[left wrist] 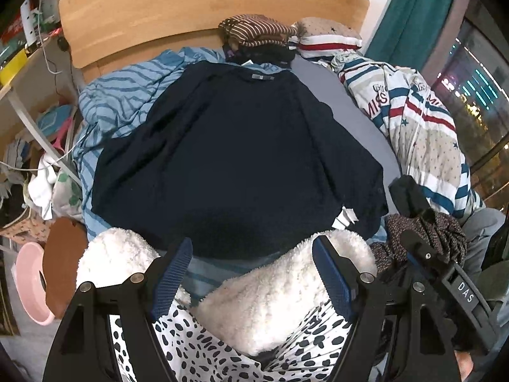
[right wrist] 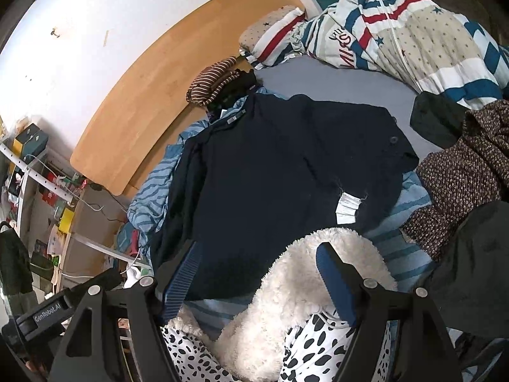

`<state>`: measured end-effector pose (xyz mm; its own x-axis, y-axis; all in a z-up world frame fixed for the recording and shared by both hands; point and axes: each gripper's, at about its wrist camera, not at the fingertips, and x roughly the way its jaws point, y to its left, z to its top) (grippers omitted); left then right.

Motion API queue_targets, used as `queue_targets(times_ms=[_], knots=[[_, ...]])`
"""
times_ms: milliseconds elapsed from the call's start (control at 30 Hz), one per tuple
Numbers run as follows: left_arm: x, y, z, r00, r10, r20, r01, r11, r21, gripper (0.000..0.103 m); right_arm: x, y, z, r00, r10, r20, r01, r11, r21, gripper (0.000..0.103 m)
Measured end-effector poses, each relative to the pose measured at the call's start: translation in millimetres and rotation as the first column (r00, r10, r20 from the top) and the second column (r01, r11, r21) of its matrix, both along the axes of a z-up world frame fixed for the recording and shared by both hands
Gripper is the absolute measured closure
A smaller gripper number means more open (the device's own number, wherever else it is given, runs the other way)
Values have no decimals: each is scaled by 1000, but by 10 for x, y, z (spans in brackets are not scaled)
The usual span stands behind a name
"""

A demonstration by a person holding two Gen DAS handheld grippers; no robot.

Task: Fold clothes

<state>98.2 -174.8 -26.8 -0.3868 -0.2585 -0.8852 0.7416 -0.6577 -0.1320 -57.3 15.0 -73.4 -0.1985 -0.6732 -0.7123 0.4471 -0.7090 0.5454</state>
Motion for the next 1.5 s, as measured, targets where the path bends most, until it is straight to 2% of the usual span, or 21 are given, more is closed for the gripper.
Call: queue_targets(times_ms=[233, 700, 900, 1067, 1200, 1267, 1367, 1467, 1500], knots=[[53, -51, -12, 1000, 23, 22, -22, 999, -33, 25, 35, -75, -42, 1000, 24, 20, -24, 1000, -2, 24], [501, -396, -60, 991, 131, -39, -129, 991, 39, 25, 408, -495, -58, 985, 170, 12, -171, 984, 48, 24], [893, -609, -74, 966, 225, -128, -213, 971, 107, 25, 586, -643, -36, 975, 220, -6, -219, 971, 92, 24], [1235, -788, -155, 929, 294, -224, -255, 949, 185, 25, 710, -761, -42, 968, 249, -21, -244, 960, 135, 24], [1644, -1046, -370, 846, 418, -331, -325, 897, 301, 25, 758, -822, -105, 970, 243, -12, -238, 957, 166, 24], [1859, -1191, -547, 792, 497, -354, -353, 847, 398, 25, 761, -847, -134, 974, 225, -8, -220, 959, 182, 24], [2183, -1418, -799, 685, 620, -382, -424, 766, 484, 25, 764, -895, -171, 980, 199, -1, -195, 962, 190, 24], [2506, -1646, -1050, 560, 730, -392, -476, 671, 568, 25, 779, -978, -204, 987, 163, 1, -160, 970, 184, 24], [2562, -1714, -1124, 532, 751, -392, -489, 650, 582, 25, 782, -1025, -202, 989, 145, -7, -142, 974, 179, 24]])
